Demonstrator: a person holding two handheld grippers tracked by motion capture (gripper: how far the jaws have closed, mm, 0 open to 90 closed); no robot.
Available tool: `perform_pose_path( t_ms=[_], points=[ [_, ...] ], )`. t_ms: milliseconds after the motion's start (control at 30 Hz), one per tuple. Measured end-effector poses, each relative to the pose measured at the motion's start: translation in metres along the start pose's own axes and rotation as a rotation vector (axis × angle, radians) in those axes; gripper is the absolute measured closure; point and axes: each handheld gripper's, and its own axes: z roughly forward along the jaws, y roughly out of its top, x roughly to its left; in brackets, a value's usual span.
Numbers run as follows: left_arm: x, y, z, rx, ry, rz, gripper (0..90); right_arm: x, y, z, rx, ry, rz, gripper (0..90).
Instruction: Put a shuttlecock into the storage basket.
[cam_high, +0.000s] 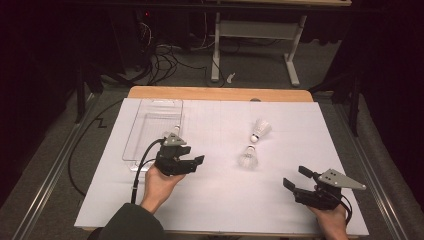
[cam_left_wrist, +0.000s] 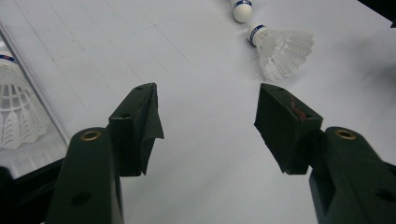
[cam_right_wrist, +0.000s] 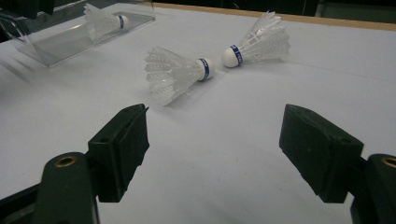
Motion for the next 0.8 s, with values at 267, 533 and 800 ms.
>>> perform_pose_path(
  t_ms=[267, 533, 800],
  points=[
    [-0.001, 0.003, 0.004, 0.012, -0.002, 0.006, 40.7, 0.000, 0.000, 0.000, 0.000, 0.000, 0.000, 24.2],
    [-0.004, 0.008, 0.010, 0.025, -0.008, 0.017, 40.7, 0.000, 0.000, 0.000, 0.000, 0.001, -0.001, 24.2],
    [-0.007, 0.012, 0.017, 0.052, -0.012, 0.032, 40.7, 0.000, 0.000, 0.000, 0.001, 0.001, 0.000, 24.2]
  ],
)
